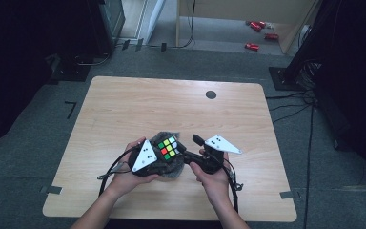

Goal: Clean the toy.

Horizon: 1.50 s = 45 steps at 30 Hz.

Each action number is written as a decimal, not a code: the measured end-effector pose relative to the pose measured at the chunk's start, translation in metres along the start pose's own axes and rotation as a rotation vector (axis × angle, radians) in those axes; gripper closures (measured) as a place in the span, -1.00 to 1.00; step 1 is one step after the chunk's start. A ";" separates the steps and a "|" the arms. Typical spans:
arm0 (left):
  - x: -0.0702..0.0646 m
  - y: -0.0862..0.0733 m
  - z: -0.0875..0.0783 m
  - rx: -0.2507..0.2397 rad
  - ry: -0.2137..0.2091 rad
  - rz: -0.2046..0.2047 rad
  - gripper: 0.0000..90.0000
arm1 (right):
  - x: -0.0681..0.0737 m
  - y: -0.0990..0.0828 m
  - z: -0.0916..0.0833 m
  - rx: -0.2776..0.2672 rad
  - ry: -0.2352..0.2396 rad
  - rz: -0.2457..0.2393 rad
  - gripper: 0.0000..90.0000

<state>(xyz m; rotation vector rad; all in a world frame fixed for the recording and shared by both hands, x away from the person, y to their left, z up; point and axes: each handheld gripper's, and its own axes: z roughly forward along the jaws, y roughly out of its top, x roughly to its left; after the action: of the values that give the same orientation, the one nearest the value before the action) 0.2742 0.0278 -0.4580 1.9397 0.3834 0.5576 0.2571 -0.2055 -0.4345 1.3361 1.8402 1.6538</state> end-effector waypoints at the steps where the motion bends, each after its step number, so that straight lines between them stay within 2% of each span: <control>1: 0.007 -0.002 -0.003 -0.007 0.004 -0.032 -0.22 | -0.001 0.001 -0.002 -0.019 -0.017 -0.015 -0.28; 3: 0.018 -0.005 -0.008 -0.008 0.036 -0.062 -0.22 | -0.002 0.002 -0.005 -0.026 -0.047 -0.047 -0.31; 4: 0.024 -0.006 -0.011 -0.011 0.052 -0.074 -0.22 | -0.004 0.002 -0.005 -0.025 -0.038 -0.050 -0.34; 5: 0.024 -0.006 -0.011 -0.011 0.052 -0.074 -0.22 | -0.004 0.002 -0.005 -0.025 -0.038 -0.050 -0.34; 6: 0.031 -0.007 -0.016 -0.013 0.070 -0.089 -0.22 | -0.004 0.001 -0.004 -0.020 -0.036 -0.052 -0.35; 7: 0.036 -0.008 -0.020 -0.015 0.083 -0.098 -0.22 | -0.004 -0.002 0.000 0.008 -0.042 -0.084 -0.40; 9: 0.048 -0.009 -0.029 -0.019 0.113 -0.113 -0.22 | -0.003 -0.004 0.002 0.019 -0.040 -0.093 -0.44; 10: 0.055 -0.010 -0.035 -0.022 0.131 -0.128 -0.22 | -0.001 -0.009 0.009 0.049 -0.021 -0.114 -0.47; 11: 0.055 -0.010 -0.035 -0.022 0.131 -0.128 -0.22 | 0.001 -0.012 0.012 0.059 -0.020 -0.134 -0.47; 12: 0.063 -0.011 -0.042 -0.026 0.156 -0.148 -0.22 | 0.004 -0.016 0.015 0.067 -0.020 -0.162 -0.47; 14: 0.066 -0.012 -0.044 -0.025 0.165 -0.156 -0.22 | 0.010 -0.024 0.023 0.099 -0.011 -0.221 -0.48; 15: 0.068 -0.013 -0.046 -0.025 0.172 -0.164 -0.22 | 0.010 -0.024 0.023 0.099 -0.011 -0.221 -0.48; 16: 0.070 -0.013 -0.048 -0.025 0.178 -0.169 -0.22 | 0.015 -0.027 0.027 0.117 -0.001 -0.248 -0.50; 17: 0.072 -0.014 -0.049 -0.024 0.179 -0.175 -0.22 | 0.023 -0.034 0.036 0.168 0.019 -0.300 -0.56; 18: 0.072 -0.014 -0.049 -0.020 0.176 -0.176 -0.22 | 0.027 -0.038 0.040 0.201 0.031 -0.323 -0.61; 19: 0.072 -0.014 -0.049 -0.020 0.176 -0.176 -0.22 | 0.027 -0.038 0.040 0.201 0.031 -0.323 -0.61; 20: 0.070 -0.014 -0.048 -0.014 0.168 -0.171 -0.22 | 0.035 -0.046 0.049 0.254 0.043 -0.361 -0.67; 21: 0.069 -0.014 -0.046 -0.012 0.163 -0.167 -0.22 | 0.037 -0.050 0.053 0.280 0.042 -0.383 -0.66; 22: 0.069 -0.014 -0.046 -0.012 0.163 -0.167 -0.22 | 0.037 -0.050 0.053 0.280 0.042 -0.383 -0.66; 23: 0.067 -0.013 -0.045 -0.009 0.159 -0.160 -0.22 | 0.040 -0.054 0.056 0.305 0.033 -0.403 -0.63; 24: 0.066 -0.013 -0.044 -0.006 0.152 -0.158 -0.22 | 0.042 -0.061 0.061 0.339 -0.021 -0.451 -0.36; 25: 0.063 -0.012 -0.041 0.001 0.142 -0.148 -0.22 | 0.042 -0.063 0.062 0.353 -0.040 -0.461 -0.26; 26: 0.063 -0.012 -0.041 0.001 0.142 -0.148 -0.22 | 0.040 -0.064 0.063 0.362 -0.048 -0.456 -0.11; 27: 0.062 -0.012 -0.040 0.003 0.139 -0.147 -0.22 | 0.040 -0.064 0.063 0.362 -0.048 -0.456 -0.11; 28: 0.061 -0.012 -0.040 0.005 0.136 -0.145 -0.22 | 0.037 -0.064 0.063 0.365 -0.048 -0.447 0.10; 29: 0.061 -0.012 -0.039 0.007 0.134 -0.143 -0.22 | 0.033 -0.063 0.062 0.368 -0.040 -0.431 0.22; 30: 0.061 -0.012 -0.039 0.009 0.134 -0.144 -0.22 | 0.024 -0.060 0.060 0.375 -0.032 -0.410 0.42; 32: 0.062 -0.013 -0.039 0.007 0.136 -0.148 -0.22 | 0.020 -0.059 0.058 0.376 -0.036 -0.408 0.49; 33: 0.063 -0.013 -0.040 0.010 0.139 -0.152 -0.22 | 0.011 -0.055 0.053 0.376 -0.044 -0.401 0.57; 36: 0.064 -0.014 -0.041 0.011 0.143 -0.154 -0.22 | -0.005 -0.050 0.044 0.380 -0.074 -0.399 0.62; 37: 0.065 -0.014 -0.042 0.011 0.145 -0.158 -0.22 | -0.011 -0.049 0.041 0.384 -0.085 -0.405 0.62; 38: 0.065 -0.014 -0.042 0.011 0.145 -0.158 -0.22 | -0.011 -0.049 0.041 0.384 -0.085 -0.405 0.62; 39: 0.065 -0.015 -0.042 0.014 0.148 -0.159 -0.22 | -0.017 -0.048 0.039 0.393 -0.091 -0.405 0.61; 40: 0.066 -0.015 -0.042 0.015 0.147 -0.160 -0.22 | -0.027 -0.044 0.034 0.405 -0.080 -0.385 0.54; 42: 0.066 -0.015 -0.041 0.017 0.145 -0.159 -0.22 | -0.034 -0.040 0.029 0.402 -0.036 -0.372 0.23; 43: 0.065 -0.015 -0.041 0.020 0.145 -0.159 -0.22 | -0.034 -0.037 0.027 0.384 -0.023 -0.381 0.12; 45: 0.065 -0.016 -0.040 0.024 0.142 -0.158 -0.22 | -0.030 -0.031 0.024 0.329 0.024 -0.359 -0.14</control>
<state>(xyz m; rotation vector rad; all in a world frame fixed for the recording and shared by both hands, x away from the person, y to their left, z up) 0.3074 0.0971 -0.4448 1.8789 0.6298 0.5906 0.2776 -0.2122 -0.4788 1.0186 2.2796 1.2283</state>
